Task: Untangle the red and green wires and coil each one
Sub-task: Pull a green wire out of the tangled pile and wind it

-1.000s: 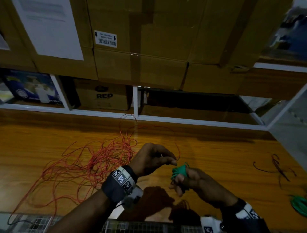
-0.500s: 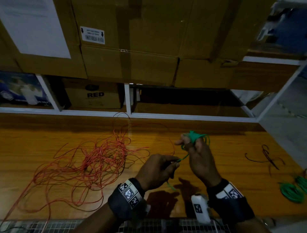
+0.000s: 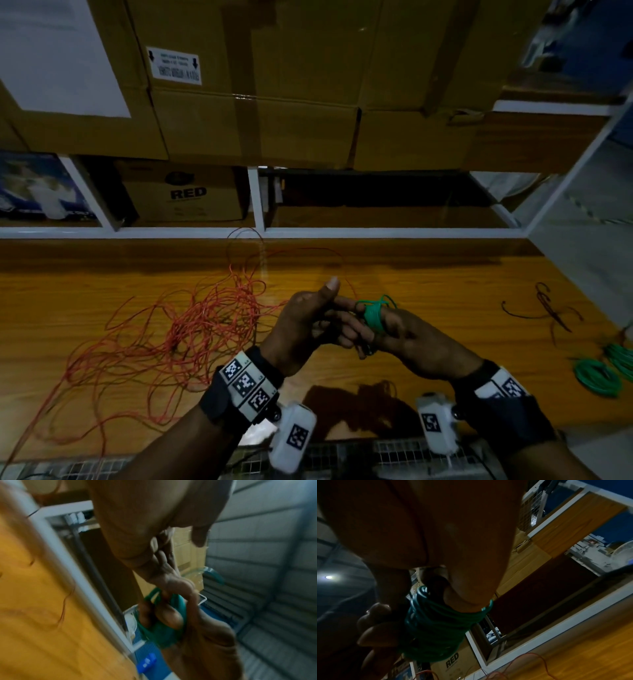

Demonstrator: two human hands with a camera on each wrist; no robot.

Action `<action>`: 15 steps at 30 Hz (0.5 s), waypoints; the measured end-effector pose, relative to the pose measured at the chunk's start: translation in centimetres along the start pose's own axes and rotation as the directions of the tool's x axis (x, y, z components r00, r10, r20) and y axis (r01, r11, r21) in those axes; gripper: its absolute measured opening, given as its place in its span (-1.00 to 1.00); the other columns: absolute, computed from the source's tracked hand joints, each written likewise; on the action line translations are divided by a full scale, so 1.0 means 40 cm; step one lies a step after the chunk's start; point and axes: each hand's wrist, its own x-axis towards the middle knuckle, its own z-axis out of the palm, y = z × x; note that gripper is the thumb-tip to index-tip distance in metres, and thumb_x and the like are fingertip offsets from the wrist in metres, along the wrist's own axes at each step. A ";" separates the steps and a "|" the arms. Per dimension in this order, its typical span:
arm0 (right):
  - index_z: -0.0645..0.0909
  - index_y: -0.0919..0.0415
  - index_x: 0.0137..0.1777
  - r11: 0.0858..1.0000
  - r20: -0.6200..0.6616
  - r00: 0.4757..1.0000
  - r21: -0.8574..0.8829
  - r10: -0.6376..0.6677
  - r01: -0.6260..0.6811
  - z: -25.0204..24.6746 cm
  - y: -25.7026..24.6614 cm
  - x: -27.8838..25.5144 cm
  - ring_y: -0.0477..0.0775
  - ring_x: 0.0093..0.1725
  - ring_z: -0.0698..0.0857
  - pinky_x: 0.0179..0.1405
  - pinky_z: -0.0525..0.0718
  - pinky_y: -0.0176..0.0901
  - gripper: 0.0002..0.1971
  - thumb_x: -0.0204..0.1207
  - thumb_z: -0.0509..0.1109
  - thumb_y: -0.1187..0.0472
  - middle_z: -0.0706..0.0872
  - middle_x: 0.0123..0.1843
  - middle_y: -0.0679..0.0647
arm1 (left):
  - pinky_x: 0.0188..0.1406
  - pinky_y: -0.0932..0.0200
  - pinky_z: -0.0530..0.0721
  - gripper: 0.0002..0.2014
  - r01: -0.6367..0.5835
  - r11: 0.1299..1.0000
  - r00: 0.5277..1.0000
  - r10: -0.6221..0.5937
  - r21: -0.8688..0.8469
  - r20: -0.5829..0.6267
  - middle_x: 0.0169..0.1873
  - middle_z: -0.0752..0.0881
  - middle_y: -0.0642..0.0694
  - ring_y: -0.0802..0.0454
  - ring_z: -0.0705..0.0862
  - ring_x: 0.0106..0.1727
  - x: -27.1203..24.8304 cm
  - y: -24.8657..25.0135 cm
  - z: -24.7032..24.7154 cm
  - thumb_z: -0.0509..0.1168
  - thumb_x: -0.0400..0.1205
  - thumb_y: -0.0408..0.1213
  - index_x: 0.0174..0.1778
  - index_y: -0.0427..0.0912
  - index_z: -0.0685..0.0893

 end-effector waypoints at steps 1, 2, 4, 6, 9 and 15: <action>0.70 -0.10 0.25 1.000 -0.004 1.000 0.016 0.005 -0.005 -0.003 0.000 -0.005 0.09 -0.06 0.79 0.09 0.75 0.17 -0.81 0.73 0.32 0.00 0.81 -0.10 0.08 | -0.32 0.12 0.76 -0.44 -0.028 0.998 0.999 0.026 0.049 0.039 -0.19 0.81 -0.40 -0.11 0.77 -0.33 0.001 0.003 -0.003 0.43 0.67 0.04 0.10 -0.53 0.77; 0.70 -0.17 0.25 1.000 -0.008 1.000 0.023 0.001 -0.001 -0.005 -0.001 -0.011 0.13 -0.06 0.79 0.11 0.75 0.18 -0.82 0.74 0.32 0.01 0.81 -0.11 0.10 | -0.34 0.11 0.74 -0.49 -0.070 0.990 0.996 0.062 0.124 0.069 -0.20 0.82 -0.37 -0.10 0.75 -0.34 0.000 0.007 -0.003 0.50 0.61 -0.02 0.10 -0.52 0.77; 0.73 -0.07 0.11 1.000 0.004 1.000 0.015 0.011 -0.011 -0.003 0.002 -0.019 0.14 -0.08 0.78 0.10 0.74 0.24 -0.84 0.75 0.31 0.01 0.79 -0.14 0.09 | -0.43 0.16 0.64 -0.67 -0.168 0.918 0.986 0.150 0.359 0.077 -0.27 0.82 -0.23 -0.01 0.69 -0.41 0.007 0.015 -0.002 0.55 0.60 -0.17 0.00 -0.44 0.83; 0.69 0.24 -0.04 0.999 0.053 0.998 0.026 0.045 -0.047 0.008 0.013 -0.021 0.21 -0.06 0.78 0.15 0.69 0.36 -0.69 0.78 0.30 0.02 0.78 -0.18 0.13 | -0.43 0.17 0.62 -0.78 -0.214 0.769 0.973 0.221 0.603 0.063 -0.37 0.82 -0.04 0.11 0.69 -0.44 0.020 0.019 0.000 0.53 0.64 -0.20 -0.15 -0.32 0.86; 0.59 0.33 -0.16 0.982 0.100 0.992 0.169 0.070 -0.087 0.022 0.021 -0.021 0.43 -0.02 0.73 0.21 0.59 0.52 -0.62 0.79 0.30 0.04 0.70 -0.30 0.11 | -0.31 -0.26 0.77 -0.82 -0.178 0.716 0.977 0.213 0.675 0.032 -0.30 0.82 -0.04 -0.12 0.79 -0.31 0.035 0.015 0.004 0.57 0.59 -0.11 -0.14 -0.17 0.84; 0.60 0.32 -0.16 0.859 0.108 0.994 0.509 -0.001 -0.055 0.009 0.028 -0.040 0.10 -0.34 0.64 -0.22 0.51 0.04 -0.61 0.63 0.49 -0.04 0.66 -0.28 0.38 | 0.35 -0.16 0.69 -0.62 -0.253 0.771 0.962 0.135 0.584 0.238 0.56 0.58 0.09 0.07 0.56 0.55 0.034 0.021 0.007 0.43 0.72 -0.22 0.47 -0.01 0.70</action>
